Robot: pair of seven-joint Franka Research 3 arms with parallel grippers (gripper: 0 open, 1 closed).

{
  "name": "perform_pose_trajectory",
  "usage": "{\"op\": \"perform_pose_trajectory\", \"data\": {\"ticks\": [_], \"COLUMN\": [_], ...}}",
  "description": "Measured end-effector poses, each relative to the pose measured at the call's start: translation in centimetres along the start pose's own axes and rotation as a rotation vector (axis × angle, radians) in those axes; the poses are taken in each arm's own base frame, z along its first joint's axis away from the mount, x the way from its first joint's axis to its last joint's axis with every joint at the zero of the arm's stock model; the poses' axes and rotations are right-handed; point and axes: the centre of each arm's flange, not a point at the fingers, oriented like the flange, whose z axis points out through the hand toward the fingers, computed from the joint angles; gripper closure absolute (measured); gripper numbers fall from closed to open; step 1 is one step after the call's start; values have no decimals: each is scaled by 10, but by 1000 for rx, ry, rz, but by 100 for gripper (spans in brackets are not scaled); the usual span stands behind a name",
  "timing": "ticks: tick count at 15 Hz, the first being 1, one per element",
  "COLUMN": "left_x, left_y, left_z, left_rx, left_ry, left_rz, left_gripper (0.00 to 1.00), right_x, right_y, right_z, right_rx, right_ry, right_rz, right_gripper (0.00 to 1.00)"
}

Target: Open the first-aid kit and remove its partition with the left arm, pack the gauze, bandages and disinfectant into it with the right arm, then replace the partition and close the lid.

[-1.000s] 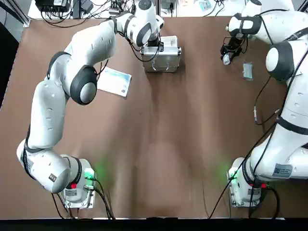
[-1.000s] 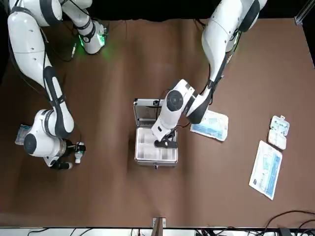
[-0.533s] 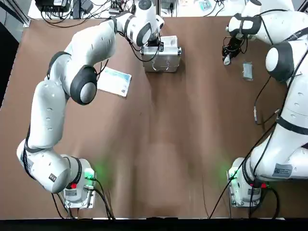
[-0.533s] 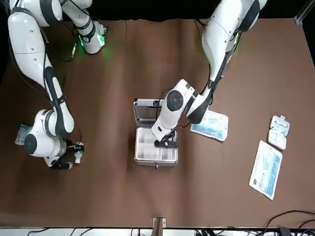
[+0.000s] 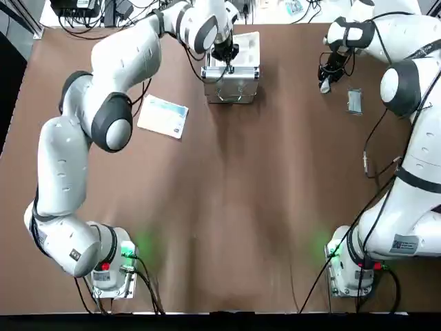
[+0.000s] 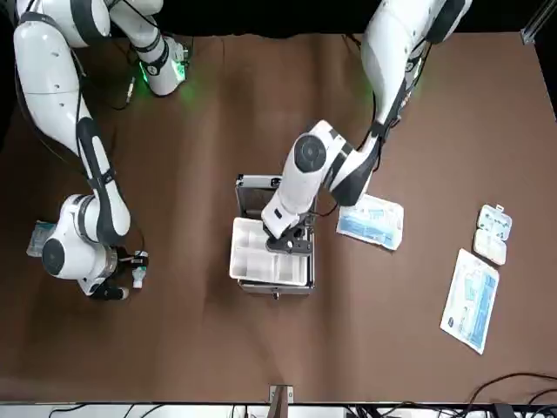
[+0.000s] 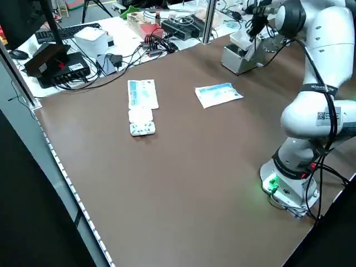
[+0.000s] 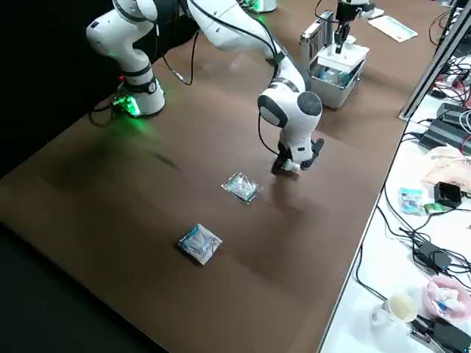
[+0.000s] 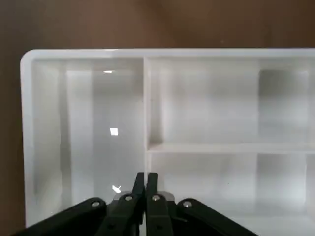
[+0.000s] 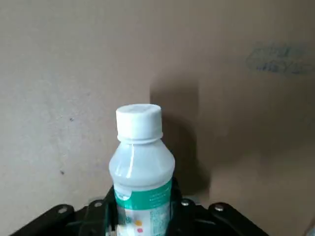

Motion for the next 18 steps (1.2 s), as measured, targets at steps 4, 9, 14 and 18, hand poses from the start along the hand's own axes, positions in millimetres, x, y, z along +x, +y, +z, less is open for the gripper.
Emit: {"op": "perform_pose_trajectory", "data": {"ticks": [4, 9, 14, 18], "left_x": [2, 16, 51, 71], "left_y": [5, -13, -69, -119], "left_z": [-28, -58, -106, -140], "left_rx": [-8, 24, 58, 104], "left_ry": [21, 21, 36, 21], "left_rz": [4, -17, -88, -90], "left_gripper": [96, 96, 96, 96], "right_x": [5, 9, 9, -4], "right_y": [-27, -127, -226, -303], "right_z": [-21, -40, -80, -102], "right_rx": [8, 26, 166, 232], "right_ry": [-5, 35, 73, 90], "right_rz": [63, 188, 338, 358], "right_gripper": [60, 60, 60, 60]}}
